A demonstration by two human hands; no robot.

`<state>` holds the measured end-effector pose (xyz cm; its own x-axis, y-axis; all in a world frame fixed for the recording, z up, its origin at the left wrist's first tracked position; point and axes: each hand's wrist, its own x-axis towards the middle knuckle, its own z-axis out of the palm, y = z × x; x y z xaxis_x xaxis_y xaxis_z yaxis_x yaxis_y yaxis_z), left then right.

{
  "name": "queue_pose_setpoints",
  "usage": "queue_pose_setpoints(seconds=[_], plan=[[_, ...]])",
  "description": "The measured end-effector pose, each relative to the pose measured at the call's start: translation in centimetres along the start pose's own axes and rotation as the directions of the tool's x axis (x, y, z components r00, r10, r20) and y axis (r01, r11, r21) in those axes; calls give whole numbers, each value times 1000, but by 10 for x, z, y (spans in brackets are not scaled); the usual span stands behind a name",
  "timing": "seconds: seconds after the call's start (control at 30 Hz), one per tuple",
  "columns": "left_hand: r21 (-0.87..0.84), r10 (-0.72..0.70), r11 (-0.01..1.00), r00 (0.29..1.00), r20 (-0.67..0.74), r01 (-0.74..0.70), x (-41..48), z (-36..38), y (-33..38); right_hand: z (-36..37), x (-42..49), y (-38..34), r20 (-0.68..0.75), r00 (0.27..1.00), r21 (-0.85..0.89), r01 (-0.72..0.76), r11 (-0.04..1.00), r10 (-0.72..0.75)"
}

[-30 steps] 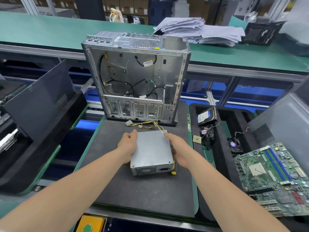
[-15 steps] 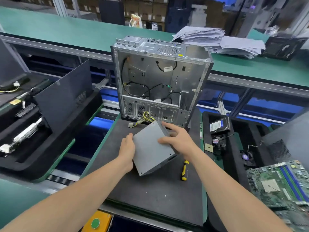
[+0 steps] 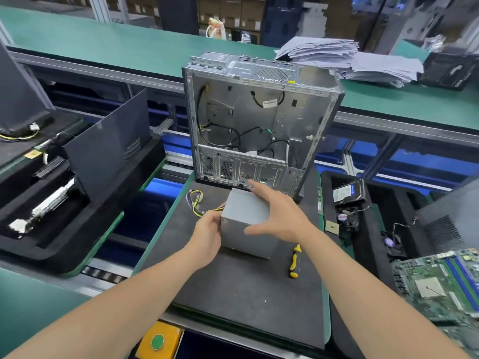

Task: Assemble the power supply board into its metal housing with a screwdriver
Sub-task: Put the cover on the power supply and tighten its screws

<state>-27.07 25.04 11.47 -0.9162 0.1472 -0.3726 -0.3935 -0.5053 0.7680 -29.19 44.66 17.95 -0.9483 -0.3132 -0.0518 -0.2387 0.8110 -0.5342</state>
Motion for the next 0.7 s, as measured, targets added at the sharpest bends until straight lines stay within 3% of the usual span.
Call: queue_pose_setpoints(seconds=[0.1, 0.23, 0.33, 0.47, 0.57, 0.7], plan=[[-71, 13, 997, 999, 46, -10, 3, -2, -1, 12, -15, 9, -143, 979, 192, -113, 975, 142], [-10, 34, 999, 999, 2, -34, 7, 5, -4, 32, -32, 15, -260, 918, 369, -193, 909, 300], [34, -2, 999, 1000, -16, 3, 8, 11, -4, 27, -31, 10, -271, 941, 178, -156, 972, 201], [8, 36, 999, 999, -24, -36, 10, 8, -4, 13, -18, -10, -160, 987, -169, -31, 985, 4], [-69, 20, 997, 978, -208, -35, 13, 10, -4, 10, -8, -24, -115, 993, -280, -61, 958, 29], [-31, -162, 986, 928, -335, 161, 10, 7, 4, 9, 6, -37, -26, 996, -431, -84, 898, 81]])
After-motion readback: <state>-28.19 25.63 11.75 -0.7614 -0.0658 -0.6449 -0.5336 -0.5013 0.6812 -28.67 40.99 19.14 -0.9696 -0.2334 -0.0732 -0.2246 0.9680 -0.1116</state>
